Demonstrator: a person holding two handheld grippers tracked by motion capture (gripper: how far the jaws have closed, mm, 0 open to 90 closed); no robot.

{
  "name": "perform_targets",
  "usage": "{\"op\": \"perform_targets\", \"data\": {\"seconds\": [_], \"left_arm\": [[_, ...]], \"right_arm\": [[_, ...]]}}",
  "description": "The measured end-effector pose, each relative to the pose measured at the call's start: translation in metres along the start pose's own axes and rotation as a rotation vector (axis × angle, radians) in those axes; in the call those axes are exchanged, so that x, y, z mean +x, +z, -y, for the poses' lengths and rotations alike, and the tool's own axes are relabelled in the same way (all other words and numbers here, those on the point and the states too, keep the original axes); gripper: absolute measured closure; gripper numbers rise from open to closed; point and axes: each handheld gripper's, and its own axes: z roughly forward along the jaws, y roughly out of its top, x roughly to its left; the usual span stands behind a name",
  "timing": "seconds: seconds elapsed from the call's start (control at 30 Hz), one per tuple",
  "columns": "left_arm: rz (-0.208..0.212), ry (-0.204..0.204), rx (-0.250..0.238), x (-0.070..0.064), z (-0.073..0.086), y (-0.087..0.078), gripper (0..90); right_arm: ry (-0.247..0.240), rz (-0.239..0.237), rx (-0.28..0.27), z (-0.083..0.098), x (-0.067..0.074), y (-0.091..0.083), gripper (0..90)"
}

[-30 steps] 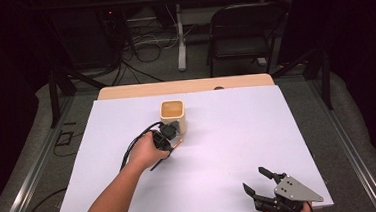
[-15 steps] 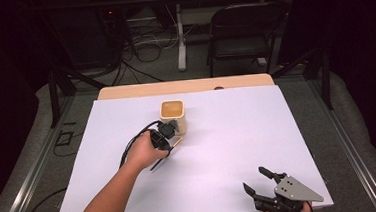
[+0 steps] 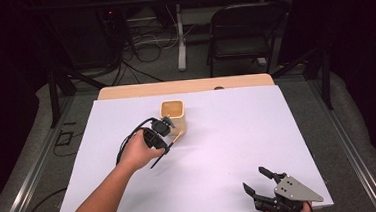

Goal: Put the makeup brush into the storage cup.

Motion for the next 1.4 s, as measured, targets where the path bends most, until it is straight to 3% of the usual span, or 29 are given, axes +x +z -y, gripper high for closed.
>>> {"op": "perform_targets", "data": {"seconds": [0.5, 0.9, 1.4], "left_arm": [[0.045, 0.001, -0.149, -0.001, 0.016, -0.021, 83.6], [0.056, 0.03, -0.267, -0.011, 0.028, -0.033, 83.6], [0.066, 0.031, -0.354, -0.017, 0.037, -0.04, 83.6]], "right_arm": [[0.0, 0.003, 0.002, 0.0, 0.0, 0.0, 29.2], [-0.002, 0.002, 0.006, 0.0, 0.001, 0.001, 29.1], [0.024, 0.011, 0.025, -0.004, 0.0, 0.003, 28.0]]}}
